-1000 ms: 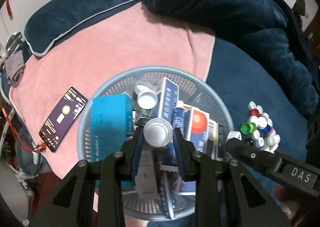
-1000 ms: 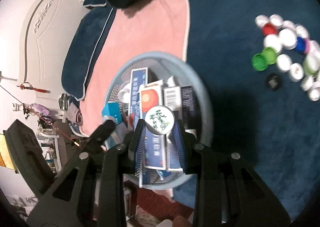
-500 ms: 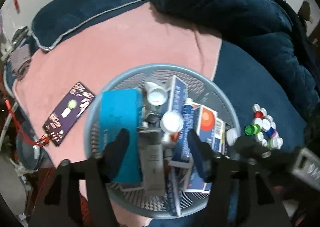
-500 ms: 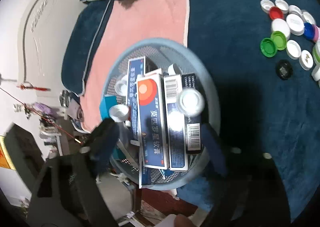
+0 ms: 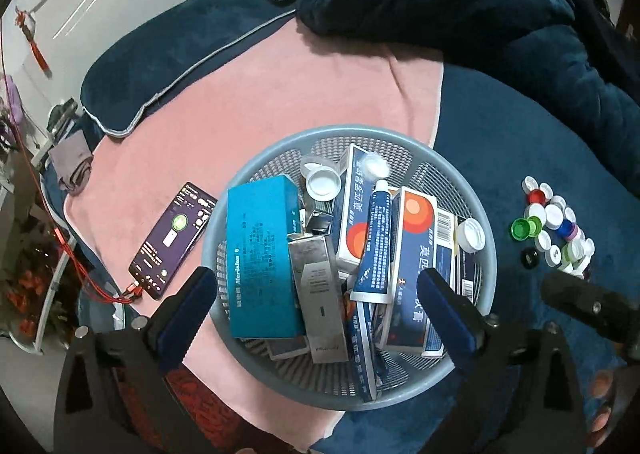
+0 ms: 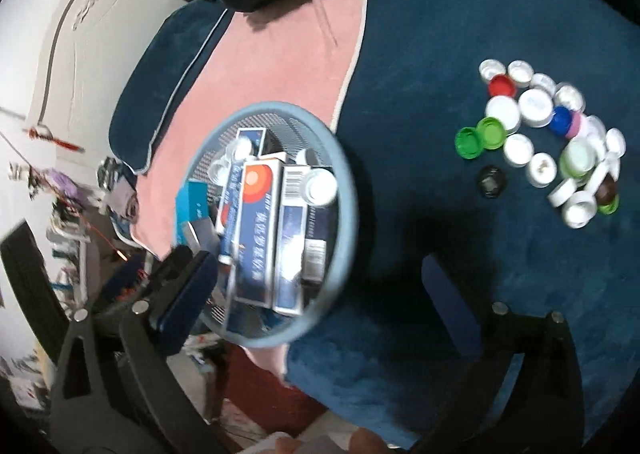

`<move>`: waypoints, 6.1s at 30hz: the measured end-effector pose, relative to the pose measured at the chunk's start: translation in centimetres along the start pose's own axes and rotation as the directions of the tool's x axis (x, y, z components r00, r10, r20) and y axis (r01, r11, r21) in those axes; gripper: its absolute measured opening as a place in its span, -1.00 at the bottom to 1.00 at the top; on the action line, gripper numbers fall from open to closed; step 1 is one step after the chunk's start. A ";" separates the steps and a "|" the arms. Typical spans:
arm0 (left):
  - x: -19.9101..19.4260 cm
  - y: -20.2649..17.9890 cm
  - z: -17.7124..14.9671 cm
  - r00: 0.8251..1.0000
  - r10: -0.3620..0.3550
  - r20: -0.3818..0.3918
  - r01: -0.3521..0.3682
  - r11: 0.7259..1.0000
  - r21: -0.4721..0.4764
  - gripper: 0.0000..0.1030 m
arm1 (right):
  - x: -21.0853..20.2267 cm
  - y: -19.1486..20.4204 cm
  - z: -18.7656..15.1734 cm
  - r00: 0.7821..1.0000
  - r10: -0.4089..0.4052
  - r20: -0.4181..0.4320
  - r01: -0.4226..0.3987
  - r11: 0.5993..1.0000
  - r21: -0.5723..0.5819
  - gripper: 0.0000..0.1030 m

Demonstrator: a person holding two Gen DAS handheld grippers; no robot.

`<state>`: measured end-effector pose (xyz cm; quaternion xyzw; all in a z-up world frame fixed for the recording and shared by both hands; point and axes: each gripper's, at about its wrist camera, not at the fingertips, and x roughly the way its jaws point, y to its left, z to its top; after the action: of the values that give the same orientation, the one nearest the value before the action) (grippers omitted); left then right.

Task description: Organize objects

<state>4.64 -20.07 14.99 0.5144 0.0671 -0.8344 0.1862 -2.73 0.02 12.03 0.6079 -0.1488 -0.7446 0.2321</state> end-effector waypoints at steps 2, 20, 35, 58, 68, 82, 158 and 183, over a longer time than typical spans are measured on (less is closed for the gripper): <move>0.0 0.0 -0.1 1.000 0.005 -0.006 -0.005 1.000 -0.002 0.96 | -0.3 -0.4 -0.3 1.000 -0.011 0.000 0.011 1.000 -0.004 0.99; -0.3 -1.2 -0.9 0.997 0.076 -0.003 -0.076 0.997 0.029 0.96 | -1.1 -0.3 -1.2 1.000 -0.014 0.008 0.014 1.000 -0.010 1.00; -0.6 -1.3 -0.9 0.996 0.093 0.007 -0.093 0.995 0.038 0.96 | -0.9 -0.5 -1.3 0.999 -0.046 0.001 0.046 0.999 -0.020 1.00; -4.3 -5.9 -0.2 0.988 -0.051 0.144 0.048 0.999 0.023 0.96 | -3.4 -6.0 -1.3 0.995 -0.092 0.026 0.090 0.994 0.056 1.00; -4.2 -12.7 0.3 0.964 -0.245 0.108 0.236 0.968 0.090 0.96 | -6.0 -14.5 -2.4 0.984 -0.175 0.021 0.171 0.976 0.133 1.00; 0.4 -20.3 0.4 0.990 -0.137 0.027 0.124 0.952 0.281 0.98 | -6.8 -21.1 -1.0 0.972 -0.232 0.044 0.212 0.938 0.276 1.00; 14.2 -28.7 5.2 0.941 -0.237 -0.240 0.313 0.879 0.359 0.78 | -3.5 -28.1 5.0 0.939 -0.342 0.038 0.284 0.834 0.473 -0.41; 9.5 -25.4 6.9 0.898 -0.345 -0.272 0.410 0.880 0.238 -0.19 | -7.0 -23.9 2.6 0.961 -0.252 0.113 0.169 0.861 0.480 -0.41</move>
<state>-14.56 -1.01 7.73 0.6026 0.0642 -0.7926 -0.0669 -8.11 23.83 6.37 0.5916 -0.2751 -0.7576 -0.0176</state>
